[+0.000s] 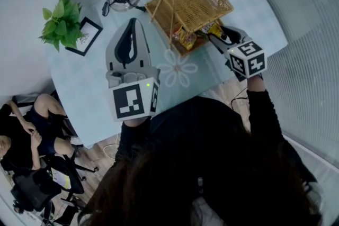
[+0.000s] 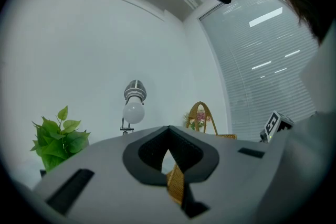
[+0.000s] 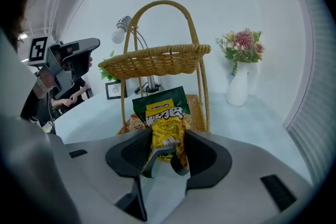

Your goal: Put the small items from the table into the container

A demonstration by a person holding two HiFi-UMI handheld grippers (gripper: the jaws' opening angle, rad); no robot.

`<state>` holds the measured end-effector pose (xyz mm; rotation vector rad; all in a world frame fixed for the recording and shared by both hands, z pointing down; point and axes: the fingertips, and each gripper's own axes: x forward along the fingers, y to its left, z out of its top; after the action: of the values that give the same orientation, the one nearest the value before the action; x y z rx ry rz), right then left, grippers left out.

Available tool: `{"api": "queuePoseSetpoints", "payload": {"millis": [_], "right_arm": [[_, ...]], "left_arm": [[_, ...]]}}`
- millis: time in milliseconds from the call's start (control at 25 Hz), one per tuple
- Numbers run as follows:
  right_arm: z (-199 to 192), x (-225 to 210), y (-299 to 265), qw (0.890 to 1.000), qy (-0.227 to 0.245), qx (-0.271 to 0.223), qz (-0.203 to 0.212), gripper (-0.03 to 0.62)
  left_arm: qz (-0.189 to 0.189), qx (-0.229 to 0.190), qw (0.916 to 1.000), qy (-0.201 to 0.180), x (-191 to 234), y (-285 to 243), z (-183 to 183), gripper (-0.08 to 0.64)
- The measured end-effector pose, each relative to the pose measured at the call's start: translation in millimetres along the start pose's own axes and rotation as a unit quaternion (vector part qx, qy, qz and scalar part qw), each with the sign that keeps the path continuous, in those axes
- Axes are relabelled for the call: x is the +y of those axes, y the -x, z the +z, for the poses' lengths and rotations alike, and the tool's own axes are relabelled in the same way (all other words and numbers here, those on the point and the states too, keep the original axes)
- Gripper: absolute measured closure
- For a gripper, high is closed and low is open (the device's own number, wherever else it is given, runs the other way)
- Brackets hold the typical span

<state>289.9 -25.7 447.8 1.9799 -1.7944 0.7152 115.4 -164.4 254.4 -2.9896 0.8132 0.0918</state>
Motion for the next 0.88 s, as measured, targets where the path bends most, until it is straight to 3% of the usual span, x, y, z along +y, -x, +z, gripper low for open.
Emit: {"api": "queuePoseSetpoints", "payload": {"millis": [400, 880], "right_arm": [[-0.9, -30.1, -45.5, 0.999, -0.019, 0.027, -0.014, 0.388], [-21.9, -34.1, -66.0, 0.997, -0.015, 0.074, -0.01, 0.363]], "left_arm": [[0.017, 0.015, 0.9997, -0.002, 5.2, -9.7, -8.7, 0.558], [0.027, 0.017, 0.9995, -0.004, 9.5, -16.1, -11.4, 0.558]]}}
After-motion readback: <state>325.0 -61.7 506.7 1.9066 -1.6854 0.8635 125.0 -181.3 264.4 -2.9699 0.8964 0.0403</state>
